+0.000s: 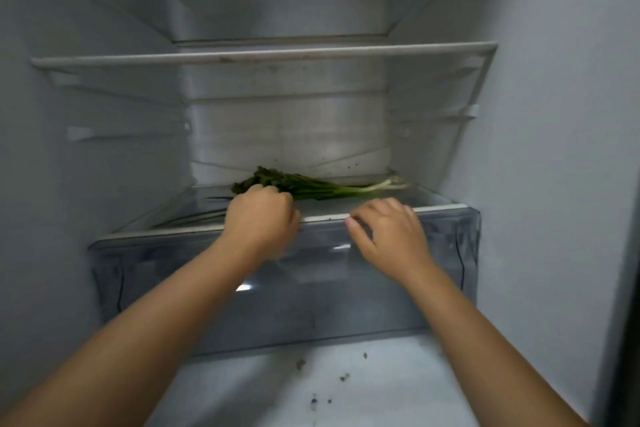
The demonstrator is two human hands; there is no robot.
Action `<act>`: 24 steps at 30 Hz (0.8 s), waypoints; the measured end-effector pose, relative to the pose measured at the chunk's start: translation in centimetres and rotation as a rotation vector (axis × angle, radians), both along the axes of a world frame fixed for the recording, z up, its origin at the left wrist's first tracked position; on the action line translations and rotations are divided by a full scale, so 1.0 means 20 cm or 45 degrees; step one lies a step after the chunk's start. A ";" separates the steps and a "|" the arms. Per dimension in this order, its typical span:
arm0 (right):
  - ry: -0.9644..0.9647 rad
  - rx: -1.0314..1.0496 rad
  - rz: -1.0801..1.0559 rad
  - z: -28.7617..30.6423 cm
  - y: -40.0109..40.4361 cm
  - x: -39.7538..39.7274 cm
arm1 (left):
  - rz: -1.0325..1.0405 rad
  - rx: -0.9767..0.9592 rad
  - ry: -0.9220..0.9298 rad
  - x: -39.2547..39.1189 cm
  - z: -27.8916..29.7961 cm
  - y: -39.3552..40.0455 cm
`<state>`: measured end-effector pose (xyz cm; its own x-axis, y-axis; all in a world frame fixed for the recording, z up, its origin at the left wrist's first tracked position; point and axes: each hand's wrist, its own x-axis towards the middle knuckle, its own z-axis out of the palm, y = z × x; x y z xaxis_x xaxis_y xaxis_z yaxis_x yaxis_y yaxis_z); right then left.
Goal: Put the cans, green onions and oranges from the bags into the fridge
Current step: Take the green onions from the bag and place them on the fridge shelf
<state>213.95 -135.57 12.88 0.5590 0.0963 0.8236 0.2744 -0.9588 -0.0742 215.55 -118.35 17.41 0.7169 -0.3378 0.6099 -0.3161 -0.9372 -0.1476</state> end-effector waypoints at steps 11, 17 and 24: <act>-0.044 -0.074 -0.090 -0.07 0.04 -0.26 | -0.063 0.146 -0.245 -0.28 -0.25 0.17; -0.114 -0.091 -0.069 -0.06 0.05 -0.61 | -0.035 0.054 -0.308 -0.65 -0.25 0.18; 0.007 -0.118 0.003 -0.07 0.03 -0.98 | 0.098 0.049 -0.214 -1.05 -0.26 0.11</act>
<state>194.25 -134.92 11.38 0.5629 0.1736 0.8081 0.2767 -0.9609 0.0137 194.59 -116.05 12.16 0.6310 -0.3112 0.7107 -0.2112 -0.9503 -0.2286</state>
